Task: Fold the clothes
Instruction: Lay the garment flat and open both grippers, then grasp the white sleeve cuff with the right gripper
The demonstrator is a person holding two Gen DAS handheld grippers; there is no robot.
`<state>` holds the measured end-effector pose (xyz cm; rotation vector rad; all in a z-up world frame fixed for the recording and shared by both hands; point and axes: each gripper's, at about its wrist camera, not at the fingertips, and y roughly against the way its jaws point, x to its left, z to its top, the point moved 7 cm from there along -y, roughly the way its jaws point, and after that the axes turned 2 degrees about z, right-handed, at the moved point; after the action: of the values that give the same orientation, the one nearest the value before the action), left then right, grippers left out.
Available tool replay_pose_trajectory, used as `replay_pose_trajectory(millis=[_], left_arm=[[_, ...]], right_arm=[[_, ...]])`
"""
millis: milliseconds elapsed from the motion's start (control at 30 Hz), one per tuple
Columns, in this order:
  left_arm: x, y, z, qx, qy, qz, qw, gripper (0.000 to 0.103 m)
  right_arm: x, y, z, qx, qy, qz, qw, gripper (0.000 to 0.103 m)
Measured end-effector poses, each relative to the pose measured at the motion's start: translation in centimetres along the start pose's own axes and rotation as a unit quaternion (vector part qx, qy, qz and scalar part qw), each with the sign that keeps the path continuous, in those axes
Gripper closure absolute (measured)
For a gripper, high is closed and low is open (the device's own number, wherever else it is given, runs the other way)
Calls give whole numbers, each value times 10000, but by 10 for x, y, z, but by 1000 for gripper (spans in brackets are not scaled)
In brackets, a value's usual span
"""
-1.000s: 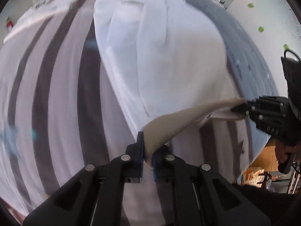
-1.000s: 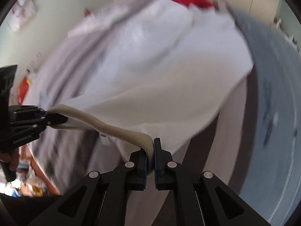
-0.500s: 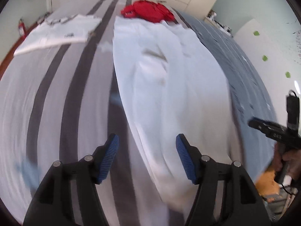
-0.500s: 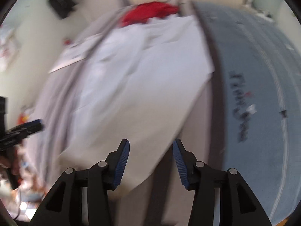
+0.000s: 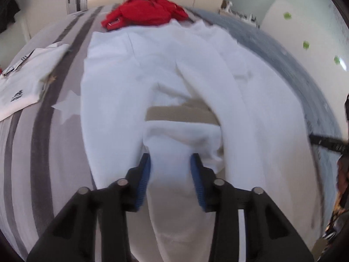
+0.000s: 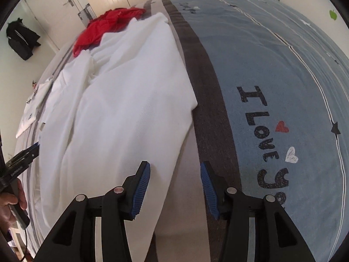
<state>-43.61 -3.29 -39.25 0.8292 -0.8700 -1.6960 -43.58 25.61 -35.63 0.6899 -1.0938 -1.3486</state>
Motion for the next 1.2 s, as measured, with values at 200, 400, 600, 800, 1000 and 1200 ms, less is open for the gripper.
replay_pose_trajectory(millis=[200,400,600,800,1000,1200], left_arm=[[13,18,2,-183,537,-150,9983,102],[83,130,3,-959,1616,219,9819,102],[223,228,-59,-960,2674,1377,9488,102],[281,236,-146,-136,3096,2395,9201,102],[263,224,-162,-154,3579,2425,9016,101],[193,162,-137,76,2905,1459,9457,86]], right_arm=[[-8,-14,5,23,-166,-11,9999,59],[-5,-8,11,-16,-80,0,10000,59],[-3,5,16,-71,38,-39,10000,59],[4,0,16,24,73,-45,10000,59],[16,-16,7,283,145,151,9994,59],[26,-22,17,94,23,502,9987,59]])
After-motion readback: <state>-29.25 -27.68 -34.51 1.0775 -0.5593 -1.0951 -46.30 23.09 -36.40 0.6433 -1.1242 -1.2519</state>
